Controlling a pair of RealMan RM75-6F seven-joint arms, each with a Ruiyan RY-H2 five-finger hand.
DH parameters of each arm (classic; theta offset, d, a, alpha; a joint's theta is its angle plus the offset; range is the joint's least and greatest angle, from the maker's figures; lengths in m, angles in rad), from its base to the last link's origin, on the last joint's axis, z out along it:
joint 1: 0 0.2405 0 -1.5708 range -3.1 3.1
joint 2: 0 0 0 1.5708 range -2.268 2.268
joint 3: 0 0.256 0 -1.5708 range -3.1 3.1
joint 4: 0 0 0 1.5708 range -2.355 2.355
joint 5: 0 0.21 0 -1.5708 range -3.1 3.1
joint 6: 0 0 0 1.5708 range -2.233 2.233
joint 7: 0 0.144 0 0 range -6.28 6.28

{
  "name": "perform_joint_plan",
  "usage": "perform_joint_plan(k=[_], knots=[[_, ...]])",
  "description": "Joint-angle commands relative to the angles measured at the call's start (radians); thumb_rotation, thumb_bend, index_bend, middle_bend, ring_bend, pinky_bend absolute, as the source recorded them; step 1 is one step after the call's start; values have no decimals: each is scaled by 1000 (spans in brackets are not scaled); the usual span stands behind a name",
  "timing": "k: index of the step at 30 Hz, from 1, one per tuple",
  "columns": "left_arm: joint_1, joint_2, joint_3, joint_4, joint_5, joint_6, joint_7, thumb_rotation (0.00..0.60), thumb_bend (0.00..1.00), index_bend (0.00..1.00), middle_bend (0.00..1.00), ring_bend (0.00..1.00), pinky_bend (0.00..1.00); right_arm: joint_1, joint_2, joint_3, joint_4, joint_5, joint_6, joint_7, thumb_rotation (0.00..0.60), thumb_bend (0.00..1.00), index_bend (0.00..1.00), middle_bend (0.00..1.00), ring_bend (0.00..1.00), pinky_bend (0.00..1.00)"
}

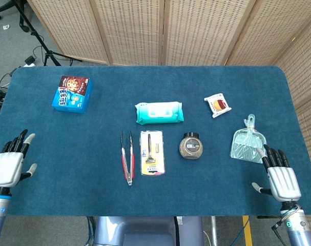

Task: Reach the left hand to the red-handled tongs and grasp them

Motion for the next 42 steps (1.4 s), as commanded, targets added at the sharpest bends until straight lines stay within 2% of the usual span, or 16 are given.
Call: perform_joint_plan(k=[1,5,8,13,20,24,26,30,35,40,42], knots=[[-43,43,-17,-44,8,-51,6,600,383,0,368,436,413,-1,1,1,0,0,0,4,600,156,0,0,0,0],[-110,100,-43,-126,5,-130,33,600,426,0,583,599,525,0,5,0,-1,0,-2,11,600,156,0,0,0,0],[-189,155,-78,-217,-20,-230,57,600,469,0,659,665,567,-2,10,-1,-3,-3,0,24,600,156,0,0,0,0],[-286,231,-105,-313,-119,-374,120,600,492,0,681,702,592,-3,17,1,-4,-3,1,41,600,156,0,0,0,0],[-464,284,-122,-405,-346,-598,188,600,498,0,683,708,598,-3,27,5,0,4,-3,71,600,156,0,0,0,0],[-556,270,-116,-394,-449,-676,204,600,501,0,683,708,598,-7,32,7,-1,1,4,86,600,156,0,0,0,0],[-633,237,-103,-361,-517,-724,231,600,500,0,683,708,598,-8,36,11,1,10,3,97,600,156,0,0,0,0],[-726,215,-81,-320,-610,-805,227,600,502,0,683,708,597,-9,39,14,1,16,1,105,600,156,0,0,0,0],[-863,184,-34,-235,-740,-922,192,600,504,0,683,708,598,-11,42,17,2,20,4,111,600,156,0,0,0,0],[-951,135,15,-164,-806,-963,159,600,504,0,683,708,598,-13,38,25,9,36,9,99,600,156,0,0,0,0],[-998,106,50,-125,-837,-984,143,600,504,0,683,708,598,-15,39,28,8,41,11,103,600,156,0,0,0,0]])
